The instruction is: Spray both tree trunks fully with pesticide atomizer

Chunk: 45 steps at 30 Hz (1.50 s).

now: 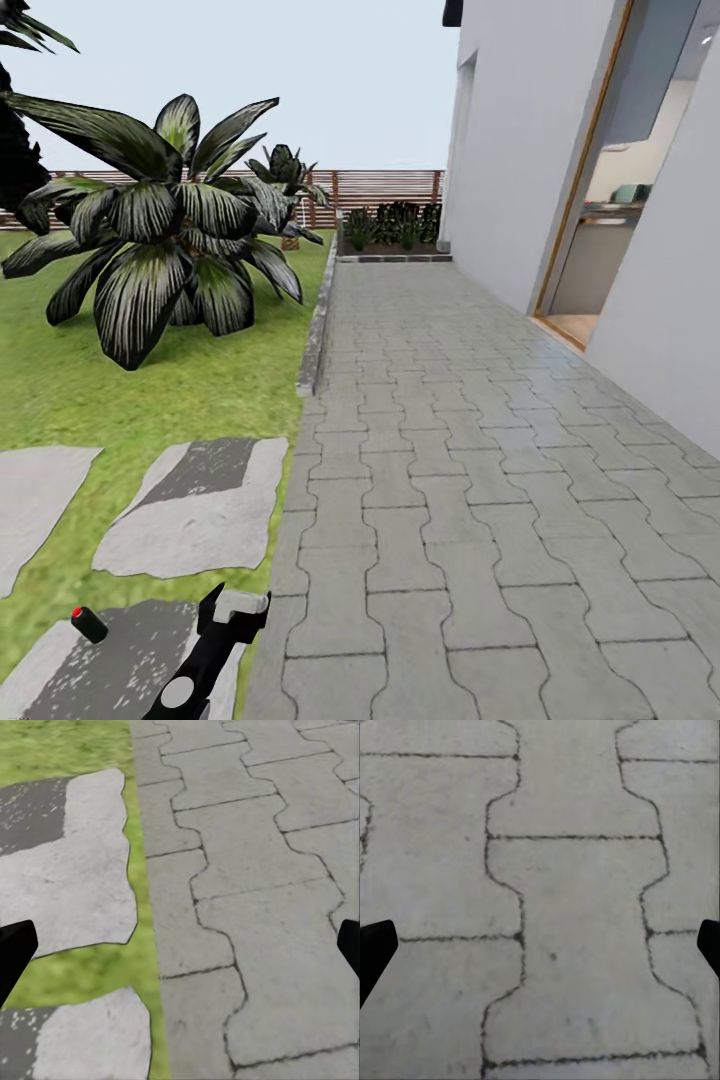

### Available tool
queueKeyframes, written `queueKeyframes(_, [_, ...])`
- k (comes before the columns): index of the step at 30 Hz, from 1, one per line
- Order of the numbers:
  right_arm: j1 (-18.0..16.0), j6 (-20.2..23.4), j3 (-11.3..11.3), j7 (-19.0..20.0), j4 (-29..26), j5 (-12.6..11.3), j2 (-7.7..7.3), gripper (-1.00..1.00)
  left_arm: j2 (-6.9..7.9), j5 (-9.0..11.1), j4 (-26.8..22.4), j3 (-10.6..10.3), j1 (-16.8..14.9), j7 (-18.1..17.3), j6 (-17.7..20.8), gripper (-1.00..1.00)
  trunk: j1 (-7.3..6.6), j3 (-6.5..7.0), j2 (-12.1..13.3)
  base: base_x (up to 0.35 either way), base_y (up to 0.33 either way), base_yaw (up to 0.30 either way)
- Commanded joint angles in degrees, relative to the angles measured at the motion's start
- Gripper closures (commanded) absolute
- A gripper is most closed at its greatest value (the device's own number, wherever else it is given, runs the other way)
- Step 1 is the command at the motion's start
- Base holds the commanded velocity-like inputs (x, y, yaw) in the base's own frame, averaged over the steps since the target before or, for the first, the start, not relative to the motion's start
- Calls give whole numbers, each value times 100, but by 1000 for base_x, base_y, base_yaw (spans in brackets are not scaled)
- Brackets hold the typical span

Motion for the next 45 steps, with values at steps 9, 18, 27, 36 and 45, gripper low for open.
queueKeyframes(9, [0, 0, 0, 0, 0, 0, 0, -100, 0, 0, 10, 0, 0, 0, -1, -100, 0, 0, 0, 224, -228, 277])
queueKeyframes(18, [0, 0, -2, 0, 0, 0, 0, -100, 0, 0, 36, 0, 0, 0, -13, -100, 0, 0, 0, 226, -225, 277])
queueKeyframes(27, [0, 0, 3, 0, 0, 0, 0, -100, 0, 0, 36, 0, 0, 0, -19, -100, 0, 0, 0, 227, -195, 277])
queueKeyframes(36, [0, 0, 3, 0, 0, 0, 0, -100, 4, 0, 42, 0, 0, 0, -11, -100, 0, 0, 0, 226, -159, 277])
queueKeyframes(45, [0, 0, 3, 0, 0, 2, 0, -100, 13, -12, 42, -6, 0, -4, -53, -100, 0, 0, 0, 61, -37, 277])
